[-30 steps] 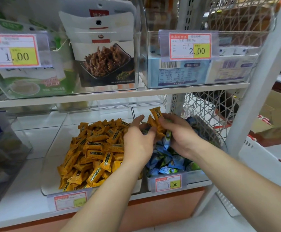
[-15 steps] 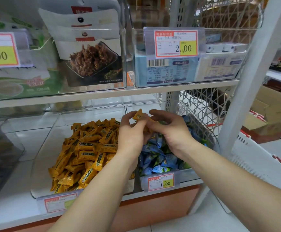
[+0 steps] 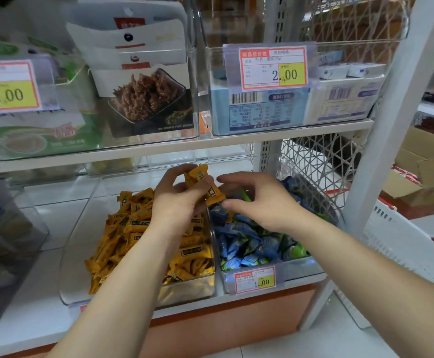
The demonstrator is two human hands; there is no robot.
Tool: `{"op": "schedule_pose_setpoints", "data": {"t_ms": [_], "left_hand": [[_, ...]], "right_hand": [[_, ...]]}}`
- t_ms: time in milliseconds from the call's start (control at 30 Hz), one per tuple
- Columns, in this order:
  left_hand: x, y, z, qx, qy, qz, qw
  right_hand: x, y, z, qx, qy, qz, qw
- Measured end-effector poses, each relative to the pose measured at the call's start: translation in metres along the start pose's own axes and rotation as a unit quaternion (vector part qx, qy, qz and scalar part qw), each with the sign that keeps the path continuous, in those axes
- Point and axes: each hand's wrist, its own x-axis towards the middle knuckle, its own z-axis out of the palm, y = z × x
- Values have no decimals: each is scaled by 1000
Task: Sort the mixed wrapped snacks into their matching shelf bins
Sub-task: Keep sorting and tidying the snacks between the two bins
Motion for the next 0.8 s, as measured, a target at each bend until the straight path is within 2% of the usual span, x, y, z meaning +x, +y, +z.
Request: {"op": "schedule_pose_setpoints", "data": {"t_ms": [67, 100, 200, 233, 300, 333, 367, 467, 500, 567, 633, 800], "left_hand": [[4, 1, -13, 113, 15, 54, 992], [6, 1, -20, 197, 25, 87, 976], [9, -1, -43, 433, 10, 137, 891], [11, -3, -47, 498, -6, 130, 857], [13, -6, -50, 607, -19, 117, 786], [13, -6, -48, 628, -15, 123, 768], [13, -7, -45, 624, -12, 136, 769], [8, -14, -34, 554, -48, 154, 817], [5, -18, -30, 550, -72, 140, 820], [1, -28, -23, 570, -117, 113, 805], [-1, -35, -22, 582, -134, 112, 794], [3, -38, -27, 546, -139, 125, 817]], "right_hand": [[1, 2, -12, -63, 24, 10, 998], [2, 5, -18, -108, 36, 27, 993], [6, 16, -33, -303, 33, 90, 948], [7, 19, -34, -316, 34, 95, 943], [10, 22, -31, -248, 26, 80, 965], [12, 22, -26, -210, 6, 72, 975], [15, 21, -19, -190, -23, 66, 979], [24, 26, 0, -226, -104, 65, 966], [26, 28, 4, -255, -133, 75, 955], [29, 33, 9, -311, -208, 110, 921], [34, 35, 11, -323, -276, 137, 895], [43, 35, 22, -270, -333, 176, 886]]}}
